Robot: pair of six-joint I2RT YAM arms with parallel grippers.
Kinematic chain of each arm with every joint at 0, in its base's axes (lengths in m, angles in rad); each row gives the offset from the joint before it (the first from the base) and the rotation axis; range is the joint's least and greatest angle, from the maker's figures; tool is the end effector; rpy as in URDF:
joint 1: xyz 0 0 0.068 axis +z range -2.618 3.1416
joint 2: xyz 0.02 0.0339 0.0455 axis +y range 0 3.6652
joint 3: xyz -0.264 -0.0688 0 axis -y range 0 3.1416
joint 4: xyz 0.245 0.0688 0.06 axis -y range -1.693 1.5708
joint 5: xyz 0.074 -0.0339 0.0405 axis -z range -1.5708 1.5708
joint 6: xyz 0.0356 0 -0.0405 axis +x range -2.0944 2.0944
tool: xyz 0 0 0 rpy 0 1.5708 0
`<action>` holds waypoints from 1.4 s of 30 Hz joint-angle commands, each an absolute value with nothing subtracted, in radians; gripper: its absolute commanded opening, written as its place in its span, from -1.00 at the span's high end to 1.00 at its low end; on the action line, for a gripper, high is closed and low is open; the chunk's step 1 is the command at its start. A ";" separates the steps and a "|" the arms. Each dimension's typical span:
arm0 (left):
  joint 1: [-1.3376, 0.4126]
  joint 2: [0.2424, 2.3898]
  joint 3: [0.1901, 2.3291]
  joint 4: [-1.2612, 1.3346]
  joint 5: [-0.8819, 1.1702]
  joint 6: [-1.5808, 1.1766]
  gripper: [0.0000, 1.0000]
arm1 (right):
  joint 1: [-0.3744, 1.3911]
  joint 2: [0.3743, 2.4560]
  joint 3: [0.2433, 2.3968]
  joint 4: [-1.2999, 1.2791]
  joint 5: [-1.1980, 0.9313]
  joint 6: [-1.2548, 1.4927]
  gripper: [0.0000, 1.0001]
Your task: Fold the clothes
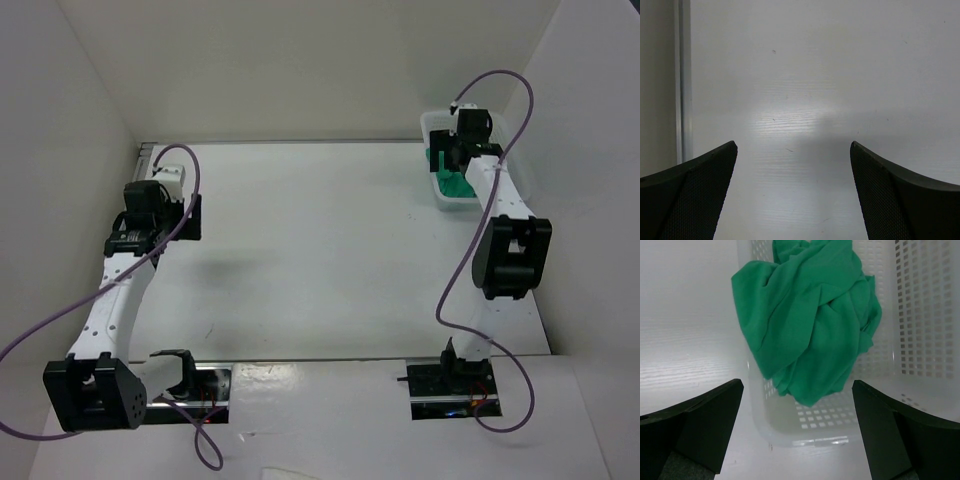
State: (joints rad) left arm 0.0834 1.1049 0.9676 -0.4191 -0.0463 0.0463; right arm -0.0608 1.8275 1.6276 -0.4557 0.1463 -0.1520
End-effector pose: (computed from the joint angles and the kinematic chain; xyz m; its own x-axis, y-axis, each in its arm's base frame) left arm 0.2444 0.0221 0.3174 -0.5314 0.0020 -0.8471 -0.0979 0.9932 0.0637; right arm 0.4245 -0.0310 0.3124 -0.6281 -0.1118 -0.7701 0.0813 0.9748 -0.2079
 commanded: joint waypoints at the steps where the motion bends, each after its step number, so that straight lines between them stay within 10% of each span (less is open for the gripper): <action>1: 0.066 1.107 0.974 -0.385 -0.055 0.044 -0.98 | -0.089 1.899 1.739 -0.449 0.161 -0.160 -0.97; 29: 0.055 1.138 0.974 -0.396 -0.075 0.044 -0.98 | -0.172 2.330 1.948 -0.534 0.014 -0.261 -0.97; 32: 0.055 1.138 0.974 -0.396 -0.075 0.044 -0.98 | -0.172 2.355 1.970 -0.557 0.005 -0.270 -0.22; 34: 0.055 1.138 0.974 -0.396 -0.075 0.044 -0.98 | -0.172 2.364 1.980 -0.557 0.024 -0.270 0.65; 36: 0.055 1.138 0.974 -0.396 -0.075 0.044 -0.98 | -0.172 2.350 1.980 -0.557 0.061 -0.270 1.00; 42: 0.055 1.118 0.965 -0.396 -0.066 0.044 -0.98 | -0.172 2.206 1.957 -0.518 0.092 -0.261 1.00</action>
State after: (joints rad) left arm 0.0582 1.1427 0.9657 -0.4191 -0.0666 0.0471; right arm -0.1753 2.3131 1.9518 -0.5026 0.0574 -0.2600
